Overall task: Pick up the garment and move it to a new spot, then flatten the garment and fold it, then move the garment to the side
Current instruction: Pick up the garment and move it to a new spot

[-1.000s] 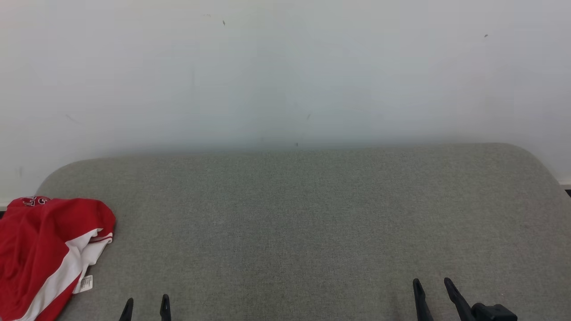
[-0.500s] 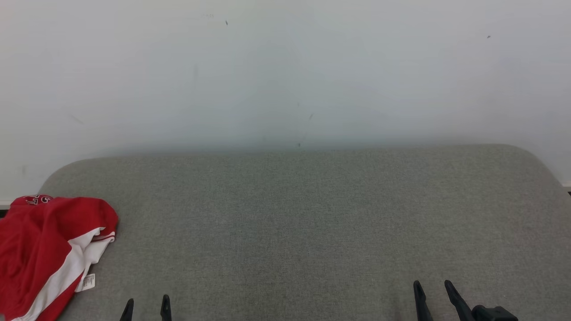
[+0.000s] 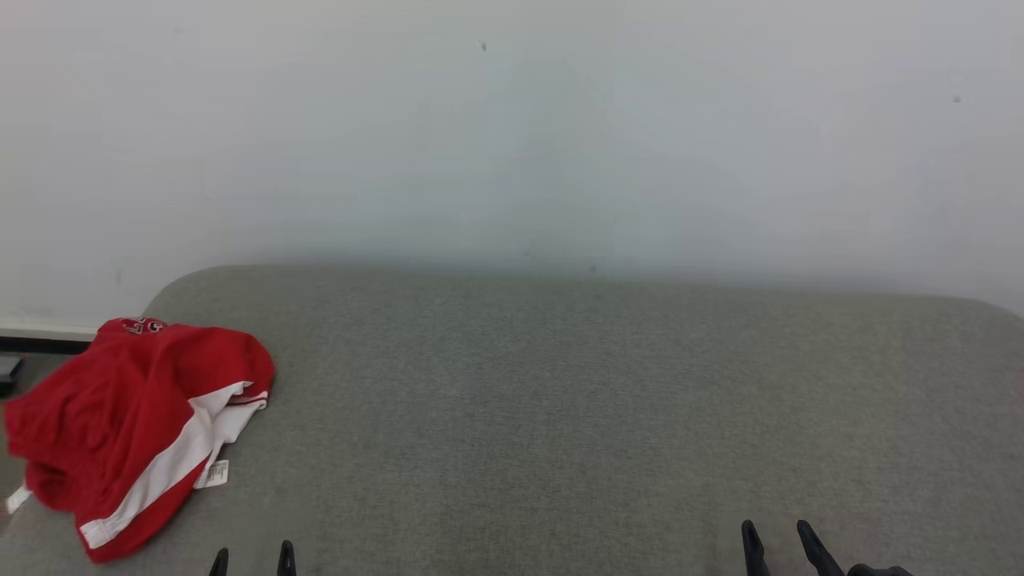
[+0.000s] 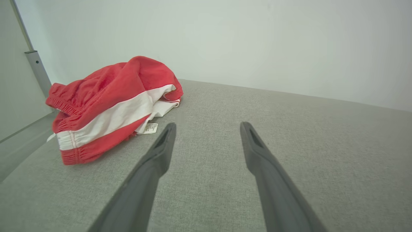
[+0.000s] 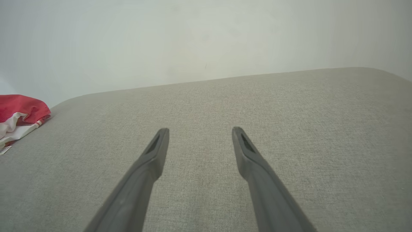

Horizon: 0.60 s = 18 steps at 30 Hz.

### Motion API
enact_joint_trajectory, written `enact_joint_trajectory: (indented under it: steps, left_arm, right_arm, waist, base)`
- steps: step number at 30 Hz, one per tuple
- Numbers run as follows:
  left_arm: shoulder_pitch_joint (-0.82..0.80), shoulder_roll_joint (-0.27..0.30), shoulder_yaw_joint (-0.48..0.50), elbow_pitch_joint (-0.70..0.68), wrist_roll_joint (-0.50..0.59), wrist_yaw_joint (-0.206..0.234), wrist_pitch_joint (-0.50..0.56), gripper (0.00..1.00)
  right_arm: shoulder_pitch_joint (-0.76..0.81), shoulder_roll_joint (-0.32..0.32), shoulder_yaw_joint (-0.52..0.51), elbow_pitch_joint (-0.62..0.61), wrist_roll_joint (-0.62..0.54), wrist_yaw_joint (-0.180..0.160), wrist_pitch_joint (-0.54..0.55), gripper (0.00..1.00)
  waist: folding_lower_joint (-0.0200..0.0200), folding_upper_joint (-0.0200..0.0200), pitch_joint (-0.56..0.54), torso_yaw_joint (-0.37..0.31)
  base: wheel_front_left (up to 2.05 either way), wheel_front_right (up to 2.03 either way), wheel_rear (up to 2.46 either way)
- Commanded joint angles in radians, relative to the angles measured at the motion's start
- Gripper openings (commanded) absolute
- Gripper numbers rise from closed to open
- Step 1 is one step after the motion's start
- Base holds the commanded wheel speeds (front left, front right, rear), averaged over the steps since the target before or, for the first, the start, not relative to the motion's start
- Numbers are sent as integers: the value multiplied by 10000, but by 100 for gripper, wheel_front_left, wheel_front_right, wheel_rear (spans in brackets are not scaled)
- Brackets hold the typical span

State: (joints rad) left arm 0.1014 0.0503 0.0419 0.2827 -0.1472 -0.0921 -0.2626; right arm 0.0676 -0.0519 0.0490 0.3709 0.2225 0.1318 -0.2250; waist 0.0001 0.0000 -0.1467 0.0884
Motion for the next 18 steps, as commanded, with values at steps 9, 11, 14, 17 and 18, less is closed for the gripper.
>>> enact_joint_trajectory:
  steps: [9,11,14,17,18]
  left_arm:
    - [250,196,364,-108,261,-65,-35,100]
    - [304,238,452,-123,253,-93,-35,100]
    - [298,321,538,-92,252,-108,-37,100]
    - [337,343,659,-125,235,-124,-35,100]
    - [331,341,709,-167,217,-119,-35,100]
  right_arm:
    - [118,19,254,182,474,-21,-226,100]
    - [68,18,366,242,579,-21,-240,100]
    - [10,19,506,346,671,-21,-315,100]
    - [-80,18,652,413,716,-21,-331,100]
    - [-140,18,693,432,712,-21,-346,100]
  waist:
    - [-1,0,-116,1996]
    - [-1,0,-119,2300]
    - [-1,0,-111,2739]
    - [-1,0,-64,3062]
    - [-1,0,0,3142]
  base:
    - [0,0,0]
    - [0,0,0]
    - [0,0,0]
    - [0,0,0]
    - [0,0,0]
